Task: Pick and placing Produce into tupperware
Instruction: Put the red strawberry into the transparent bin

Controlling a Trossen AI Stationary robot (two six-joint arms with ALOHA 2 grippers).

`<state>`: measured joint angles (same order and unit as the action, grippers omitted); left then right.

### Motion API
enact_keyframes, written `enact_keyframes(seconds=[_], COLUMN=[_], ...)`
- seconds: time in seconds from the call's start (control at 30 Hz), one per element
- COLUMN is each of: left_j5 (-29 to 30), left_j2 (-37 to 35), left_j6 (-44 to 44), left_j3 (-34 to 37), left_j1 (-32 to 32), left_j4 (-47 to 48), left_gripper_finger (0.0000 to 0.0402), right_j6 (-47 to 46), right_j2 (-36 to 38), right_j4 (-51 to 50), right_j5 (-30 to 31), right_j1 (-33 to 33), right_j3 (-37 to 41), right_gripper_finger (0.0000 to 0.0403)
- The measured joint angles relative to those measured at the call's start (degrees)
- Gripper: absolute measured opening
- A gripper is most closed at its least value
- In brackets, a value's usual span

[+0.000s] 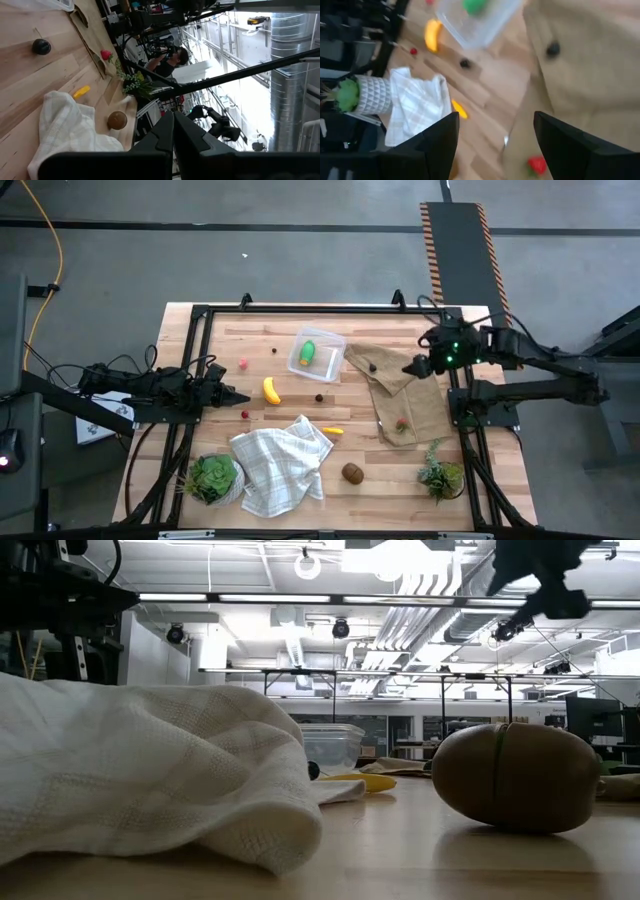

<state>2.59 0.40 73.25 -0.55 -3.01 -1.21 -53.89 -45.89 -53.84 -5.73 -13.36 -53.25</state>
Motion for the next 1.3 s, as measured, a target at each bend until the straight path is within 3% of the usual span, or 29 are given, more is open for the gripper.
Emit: enact_keyframes(seconds=[0.27, 0.57, 0.97, 1.3], left_j5=[-0.02, -0.22, -3.01, -3.82], left_j2=[0.0, -0.02, -0.01, -0.01], left_j6=[-0.76, -4.94, -7.01, -6.44], left_j3=[0.0, 0.01, 0.0, 0.0], left_j1=[-0.02, -0.02, 0.01, 0.0], left_j4=[0.0, 0.04, 0.46, 0.54], left_gripper_finger=[0.0001, 0.0001, 0.0001, 0.0001], right_j6=[-20.03, -39.94, -51.76, -58.27], right_j2=[-0.77, -5.61, -19.02, -25.29], right_j4=[-6.75, -6.74, -11.83, -7.05], right_j5=[0.31, 2.05, 2.19, 4.66], right_j1=[8.49, 18.5, 23.69, 26.29], right_j3=[2.03, 2.03, 2.03, 2.03], right_gripper_finger=[0.0248, 0.0248, 0.0248, 0.0248])
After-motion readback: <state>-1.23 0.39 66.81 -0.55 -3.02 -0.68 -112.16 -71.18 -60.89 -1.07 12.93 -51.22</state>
